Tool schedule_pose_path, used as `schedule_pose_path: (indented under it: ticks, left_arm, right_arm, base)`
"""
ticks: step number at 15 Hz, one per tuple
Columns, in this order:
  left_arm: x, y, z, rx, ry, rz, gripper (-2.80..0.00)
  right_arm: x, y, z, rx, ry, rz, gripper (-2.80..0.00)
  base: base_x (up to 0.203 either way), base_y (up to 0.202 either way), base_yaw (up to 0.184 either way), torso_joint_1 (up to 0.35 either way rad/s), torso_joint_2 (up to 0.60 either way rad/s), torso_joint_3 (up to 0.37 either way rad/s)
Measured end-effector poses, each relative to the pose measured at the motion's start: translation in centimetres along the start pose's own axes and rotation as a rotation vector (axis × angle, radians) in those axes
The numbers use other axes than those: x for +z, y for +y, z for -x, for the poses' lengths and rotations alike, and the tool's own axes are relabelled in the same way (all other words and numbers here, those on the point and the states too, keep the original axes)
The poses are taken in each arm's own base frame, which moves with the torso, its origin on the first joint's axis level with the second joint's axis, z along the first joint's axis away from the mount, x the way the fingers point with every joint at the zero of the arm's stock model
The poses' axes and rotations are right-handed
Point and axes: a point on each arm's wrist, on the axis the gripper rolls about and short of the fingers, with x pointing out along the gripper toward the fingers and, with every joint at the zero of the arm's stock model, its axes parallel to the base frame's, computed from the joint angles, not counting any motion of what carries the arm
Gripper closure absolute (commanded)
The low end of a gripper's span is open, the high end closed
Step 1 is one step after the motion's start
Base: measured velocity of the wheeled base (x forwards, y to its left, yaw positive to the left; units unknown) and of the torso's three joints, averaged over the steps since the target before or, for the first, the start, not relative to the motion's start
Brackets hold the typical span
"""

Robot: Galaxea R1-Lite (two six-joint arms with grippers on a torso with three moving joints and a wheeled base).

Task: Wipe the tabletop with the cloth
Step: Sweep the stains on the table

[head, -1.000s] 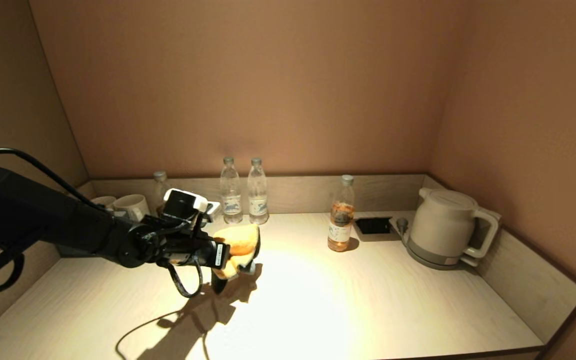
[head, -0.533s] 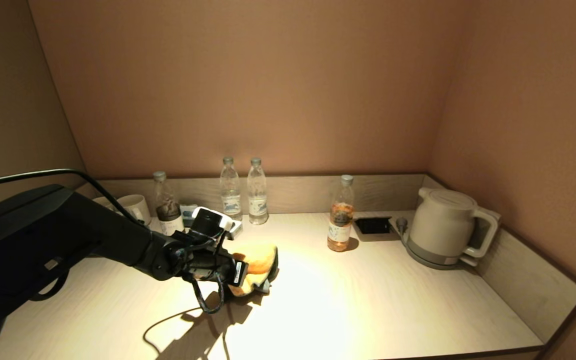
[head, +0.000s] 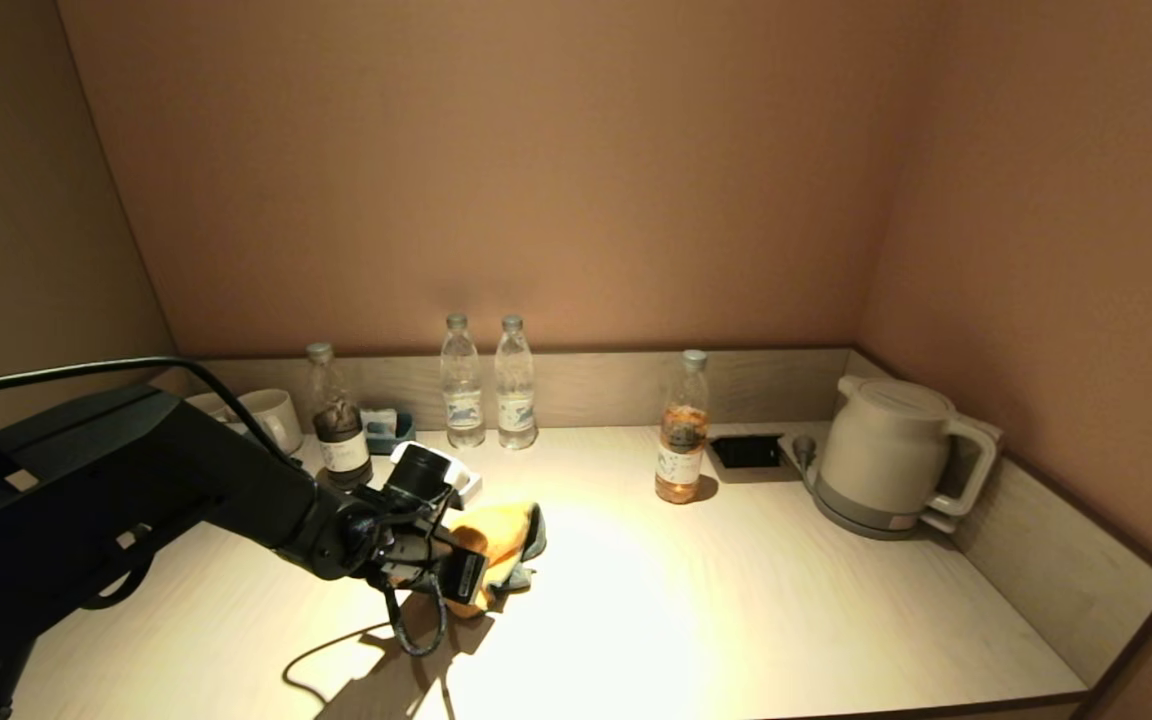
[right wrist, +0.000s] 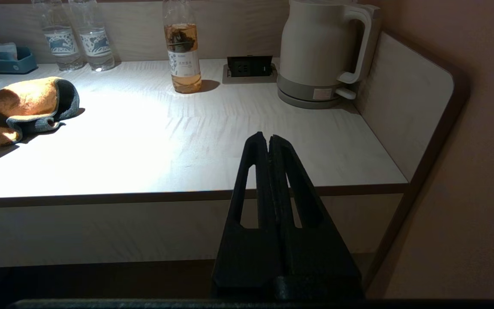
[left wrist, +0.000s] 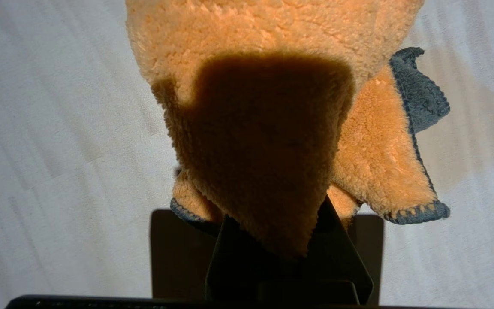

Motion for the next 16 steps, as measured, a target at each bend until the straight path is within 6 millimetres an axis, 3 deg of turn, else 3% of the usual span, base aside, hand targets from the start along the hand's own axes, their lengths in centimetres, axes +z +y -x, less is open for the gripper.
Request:
schedule_pose_path:
  ticks: [3, 5, 11, 16]
  left_arm:
    - [-0.9, -0.7, 0.2, -0.006, 0.023, -0.028, 0.00]
    - [-1.5, -2.2, 0.5, -0.026, 0.033, -0.061, 0.00]
    - [-1.3, -5.6, 1.3, -0.081, 0.008, -0.126, 0.00]
    - [2.1, -8.3, 0.5, -0.126, -0.113, -0.158, 0.00]
  right_arm:
    - [0.0, 0.0, 0.0, 0.000, 0.000, 0.000, 0.00]
    - [0.0, 0.0, 0.0, 0.001, 0.000, 0.000, 0.00]
    - [0.0, 0.0, 0.0, 0.000, 0.000, 0.000, 0.00]
    - [0.0, 0.0, 0.0, 0.000, 0.000, 0.000, 0.00]
  base:
    - [0.000, 0.000, 0.000, 0.000, 0.00, 0.000]
    - [0.000, 0.000, 0.000, 0.000, 0.00, 0.000]
    - [0.000, 0.000, 0.000, 0.000, 0.00, 0.000]
    - [0.000, 0.000, 0.000, 0.000, 0.00, 0.000]
